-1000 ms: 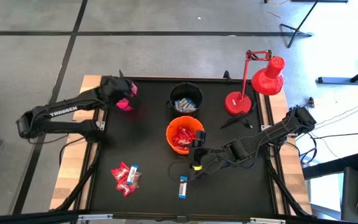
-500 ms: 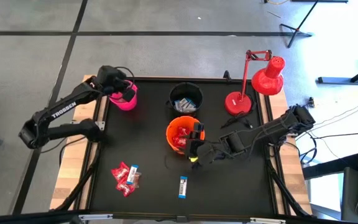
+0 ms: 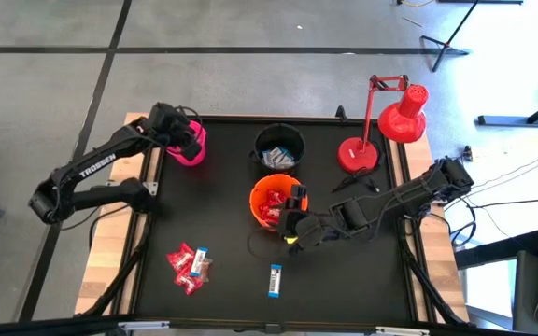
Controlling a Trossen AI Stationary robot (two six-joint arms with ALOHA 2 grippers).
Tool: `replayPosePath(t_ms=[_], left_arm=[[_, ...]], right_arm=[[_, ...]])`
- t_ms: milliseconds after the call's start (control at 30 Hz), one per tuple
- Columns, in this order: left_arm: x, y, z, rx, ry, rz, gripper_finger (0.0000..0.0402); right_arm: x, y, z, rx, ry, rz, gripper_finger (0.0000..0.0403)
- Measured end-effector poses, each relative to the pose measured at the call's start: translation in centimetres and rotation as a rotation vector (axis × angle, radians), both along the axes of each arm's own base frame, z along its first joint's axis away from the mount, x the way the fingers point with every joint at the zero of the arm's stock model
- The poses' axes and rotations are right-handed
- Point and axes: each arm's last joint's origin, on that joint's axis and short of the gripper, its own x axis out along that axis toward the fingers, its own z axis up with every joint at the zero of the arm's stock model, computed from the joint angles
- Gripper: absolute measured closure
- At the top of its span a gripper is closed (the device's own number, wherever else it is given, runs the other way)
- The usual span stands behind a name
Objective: Sort candy
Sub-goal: Put the green gummy into the pink bucket, then put the bottom left transparent candy into the pink bucket
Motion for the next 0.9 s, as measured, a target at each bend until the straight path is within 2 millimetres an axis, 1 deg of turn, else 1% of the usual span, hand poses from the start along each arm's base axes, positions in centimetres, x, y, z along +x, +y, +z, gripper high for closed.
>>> replayPosePath(t_ms=[100,200,333,400,567,767,900], left_arm=[[0.0,-0.1,-0.1,-0.008,-0.004,-0.017,0.0399],[0.0,0.1,-0.1,0.021,0.015,-0.008,0.0399],[-0.2,0.3,0.0,0.096,0.101,0.027,0.0398],[-0.2,0.3,0.0,0.11,0.123,0.019,0.0391],[-0.1,0.2,0.0,0.111,0.127,-0.068,0.0347],[0.0,0.3,0.1,0.123,0.12,-0.071,0.0292],[0.5,0.1,0.6,0.136,0.096,-0.132,0.0267]], right_arm=[[0.0,0.0,0.0,-0.017,0.005,0.011,0.0212],[0.0,0.0,0.0,-0.035,0.009,0.021,0.0212],[0.1,-0.3,0.0,-0.042,0.009,0.01,0.0212],[0.2,-0.6,0.0,-0.045,0.008,0.001,0.0212],[0.6,-1.5,0.1,-0.056,0.007,-0.017,0.0212],[1.0,-2.9,0.1,-0.056,0.009,-0.055,0.0212],[1.1,-3.2,0.1,-0.057,0.009,-0.063,0.0212]])
